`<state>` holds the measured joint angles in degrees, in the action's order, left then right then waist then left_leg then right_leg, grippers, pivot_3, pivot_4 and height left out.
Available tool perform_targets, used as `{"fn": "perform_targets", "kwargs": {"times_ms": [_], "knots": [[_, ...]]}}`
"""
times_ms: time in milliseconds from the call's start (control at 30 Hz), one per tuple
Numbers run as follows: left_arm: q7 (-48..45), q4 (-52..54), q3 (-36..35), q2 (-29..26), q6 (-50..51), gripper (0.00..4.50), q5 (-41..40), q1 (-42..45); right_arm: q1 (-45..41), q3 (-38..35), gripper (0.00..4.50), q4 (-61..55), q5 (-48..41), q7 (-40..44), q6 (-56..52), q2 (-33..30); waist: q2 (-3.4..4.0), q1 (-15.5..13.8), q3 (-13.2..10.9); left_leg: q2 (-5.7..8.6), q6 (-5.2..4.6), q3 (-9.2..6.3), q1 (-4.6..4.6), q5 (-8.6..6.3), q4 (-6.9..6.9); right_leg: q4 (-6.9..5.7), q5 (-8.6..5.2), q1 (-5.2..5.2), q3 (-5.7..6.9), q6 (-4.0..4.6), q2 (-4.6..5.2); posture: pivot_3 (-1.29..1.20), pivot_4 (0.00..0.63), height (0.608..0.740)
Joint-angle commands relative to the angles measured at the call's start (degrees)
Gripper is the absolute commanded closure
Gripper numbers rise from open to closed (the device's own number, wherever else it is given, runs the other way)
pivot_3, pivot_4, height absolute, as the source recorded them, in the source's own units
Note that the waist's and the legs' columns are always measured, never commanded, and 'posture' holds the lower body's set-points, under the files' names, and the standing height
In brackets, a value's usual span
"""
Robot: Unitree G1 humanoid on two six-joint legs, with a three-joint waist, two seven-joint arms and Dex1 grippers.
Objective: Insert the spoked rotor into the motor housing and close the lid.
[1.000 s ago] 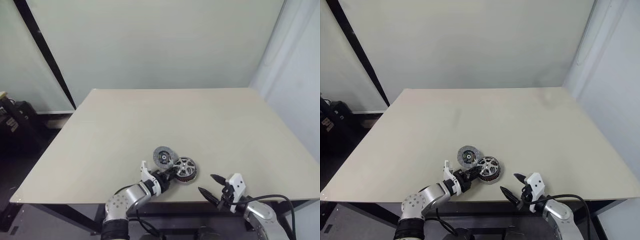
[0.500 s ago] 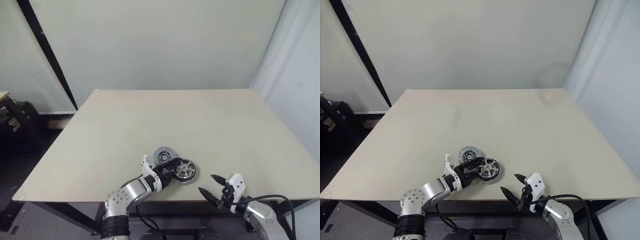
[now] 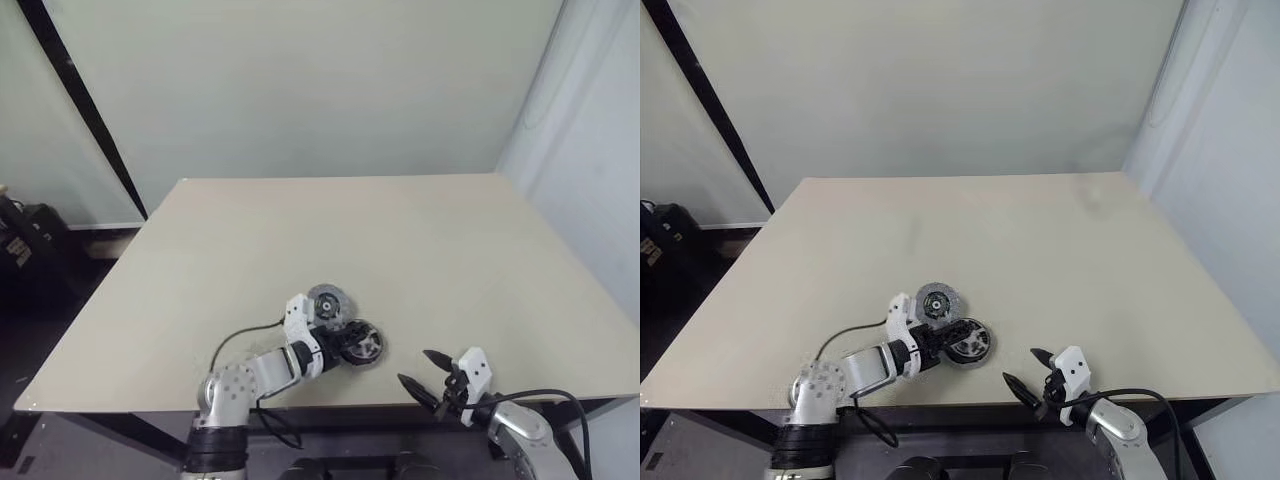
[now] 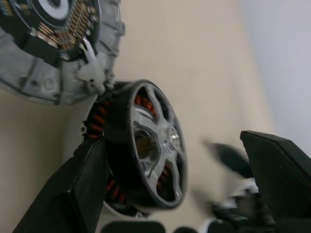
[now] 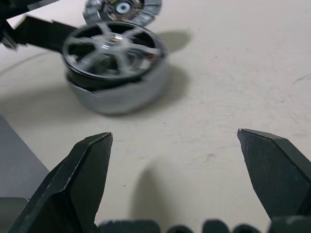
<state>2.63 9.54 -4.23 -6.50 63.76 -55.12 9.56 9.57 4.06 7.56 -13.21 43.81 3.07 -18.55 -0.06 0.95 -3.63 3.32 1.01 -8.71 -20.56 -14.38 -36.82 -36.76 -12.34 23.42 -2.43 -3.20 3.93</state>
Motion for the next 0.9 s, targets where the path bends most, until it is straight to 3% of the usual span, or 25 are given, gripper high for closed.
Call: {"fn": "perform_targets", "kwargs": {"times_ms": [33, 233, 400, 467, 633, 800, 900], "knots": [[-1.7, 6.6, 0.8, -3.2, -0.4, 0.03, 2.3, 1.4, -0.9, -1.0, 0.00, -1.0, -0.3, -0.4, 1.3, -0.3, -0.01, 0.0, 0.0, 0.01, -0.01, 0.00, 0.00, -0.01, 0.00, 0.01, 0.00, -0.01, 0.00, 0.00, 0.01, 0.00, 0.000, 0.740], [-3.7, 9.4, 0.7, -5.8, -0.5, 0.03, 3.1, 1.8, -1.7, -1.2, 0.00, -0.4, -0.2, -0.6, 1.3, -0.6, -0.01, 0.0, 0.0, 0.02, -0.03, 0.02, -0.01, -0.02, -0.04, 0.03, 0.00, -0.02, -0.03, 0.00, 0.01, 0.00, 0.000, 0.740], [-4.1, 5.8, 0.2, -3.5, -1.1, 0.03, 3.9, 0.7, -2.6, -0.8, 0.00, 0.2, 0.2, -0.7, 1.2, -0.4, 0.00, 0.0, 0.0, 0.02, -0.04, 0.03, 0.01, -0.02, -0.08, 0.02, 0.00, -0.05, -0.04, 0.00, 0.01, 0.00, 0.000, 0.740], [-3.4, 2.8, -4.0, 0.6, -1.1, 0.03, 0.2, 0.4, -2.8, -0.7, 0.00, 0.3, 0.3, -0.6, 1.2, -0.3, 0.02, -0.1, 0.0, 0.02, -0.04, 0.04, 0.01, -0.02, -0.09, 0.02, 0.00, -0.07, -0.04, 0.00, 0.02, 0.00, 0.000, 0.740], [4.5, -7.4, -19.1, 11.3, -0.5, 0.03, -21.7, 1.1, -2.7, -0.6, 0.00, 0.2, 0.4, -0.6, 1.2, -0.3, -0.02, -0.8, 0.0, 0.05, -0.05, -0.04, -0.02, -0.02, -0.13, 0.03, 0.03, -0.09, -0.02, -0.05, 0.04, 0.00, 0.000, 0.740], [9.4, -14.9, -24.0, 12.6, -1.0, 0.03, -37.6, -0.1, -2.4, -0.6, 0.00, 0.2, 0.5, -0.7, 1.1, -0.3, -0.09, -0.8, 0.0, 0.04, -0.06, -0.01, -0.03, -0.03, -0.16, 0.03, 0.03, -0.05, -0.03, -0.06, 0.03, 0.00, 0.000, 0.740], [2.9, -14.8, -22.6, 10.1, 0.5, 0.03, -38.5, -2.0, -2.6, -0.5, 0.00, 0.3, 0.6, -0.7, 0.9, -0.4, -0.10, -0.7, 0.0, 0.04, -0.07, 0.05, -0.03, -0.04, -0.16, 0.03, 0.03, -0.05, -0.05, -0.06, 0.02, 0.00, 0.000, 0.740]]}}
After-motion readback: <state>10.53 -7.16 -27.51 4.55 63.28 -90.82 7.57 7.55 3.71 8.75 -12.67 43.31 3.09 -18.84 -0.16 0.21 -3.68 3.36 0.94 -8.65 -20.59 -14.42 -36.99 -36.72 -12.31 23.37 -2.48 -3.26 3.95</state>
